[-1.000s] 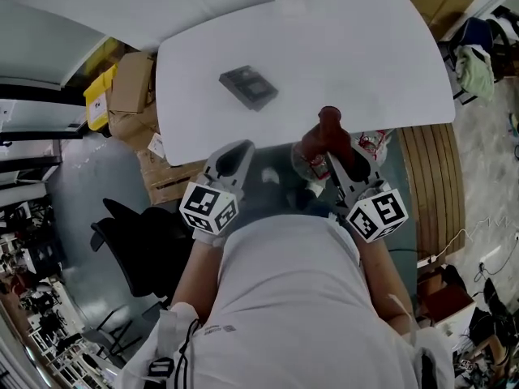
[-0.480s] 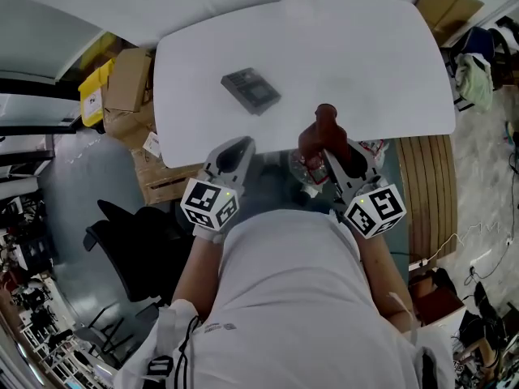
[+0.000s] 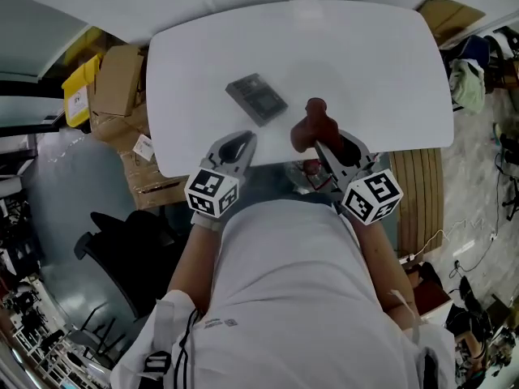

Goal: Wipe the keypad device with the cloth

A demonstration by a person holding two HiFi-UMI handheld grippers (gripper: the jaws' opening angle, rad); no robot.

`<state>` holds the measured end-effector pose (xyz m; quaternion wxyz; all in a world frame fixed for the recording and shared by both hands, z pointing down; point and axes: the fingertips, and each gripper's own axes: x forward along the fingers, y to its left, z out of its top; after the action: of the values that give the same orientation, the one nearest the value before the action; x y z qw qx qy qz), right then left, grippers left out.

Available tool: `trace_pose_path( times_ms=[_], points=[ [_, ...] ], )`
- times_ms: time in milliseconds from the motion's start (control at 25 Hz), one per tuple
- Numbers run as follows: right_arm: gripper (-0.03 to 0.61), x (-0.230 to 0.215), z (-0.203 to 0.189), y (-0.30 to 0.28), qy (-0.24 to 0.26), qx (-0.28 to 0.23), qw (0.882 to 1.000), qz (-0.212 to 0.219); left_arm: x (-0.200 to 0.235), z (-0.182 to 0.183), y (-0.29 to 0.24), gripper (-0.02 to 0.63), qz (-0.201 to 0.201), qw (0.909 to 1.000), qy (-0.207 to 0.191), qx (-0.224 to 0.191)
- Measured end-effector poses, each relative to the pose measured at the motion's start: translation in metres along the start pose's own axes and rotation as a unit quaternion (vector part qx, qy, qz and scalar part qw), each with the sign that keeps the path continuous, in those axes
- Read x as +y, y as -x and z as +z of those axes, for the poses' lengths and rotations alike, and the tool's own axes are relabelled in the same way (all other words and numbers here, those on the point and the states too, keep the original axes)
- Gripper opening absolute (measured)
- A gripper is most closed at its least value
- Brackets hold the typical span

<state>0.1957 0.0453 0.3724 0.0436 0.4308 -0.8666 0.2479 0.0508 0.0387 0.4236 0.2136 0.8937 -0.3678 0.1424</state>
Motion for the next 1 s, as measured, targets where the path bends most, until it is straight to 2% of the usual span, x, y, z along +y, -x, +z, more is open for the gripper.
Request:
trace_pose_path(
  times_ms=[160, 240, 280, 440, 640, 840, 1000],
  points=[
    [0.103, -0.004, -0.011, -0.036, 0.001, 0.045, 0.999, 0.009, 0.018, -0.013, -0.015, 0.024, -0.016, 0.9997, 0.009, 0.016],
    [0.104, -0.006, -0.019, -0.053, 0.004, 0.065, 0.998, 0.013, 0.027, -0.019, -0.022, 0.091, -0.027, 0.9992, 0.011, 0.028],
    [0.104, -0.006, -0.023, -0.062, 0.008, 0.075, 0.997, 0.015, 0.032, -0.022, -0.026, 0.103, -0.032, 0.9988, 0.01, 0.034],
    [0.104, -0.009, -0.044, -0.094, 0.014, 0.115, 0.993, 0.02, 0.049, -0.034, -0.039, 0.114, -0.051, 0.997, -0.002, 0.058],
    [0.104, -0.006, -0.069, -0.12, 0.012, 0.162, 0.986, 0.028, 0.066, -0.045, -0.051, 0.121, -0.073, 0.9943, 0.015, 0.076],
    [0.104, -0.008, -0.088, -0.145, 0.028, 0.193, 0.98, 0.027, 0.078, -0.052, -0.062, 0.121, -0.094, 0.9918, 0.014, 0.085],
    [0.104, -0.009, -0.097, -0.16, 0.013, 0.202, 0.979, 0.034, 0.08, -0.057, -0.07, 0.121, -0.11, 0.9893, 0.014, 0.095]
  ],
)
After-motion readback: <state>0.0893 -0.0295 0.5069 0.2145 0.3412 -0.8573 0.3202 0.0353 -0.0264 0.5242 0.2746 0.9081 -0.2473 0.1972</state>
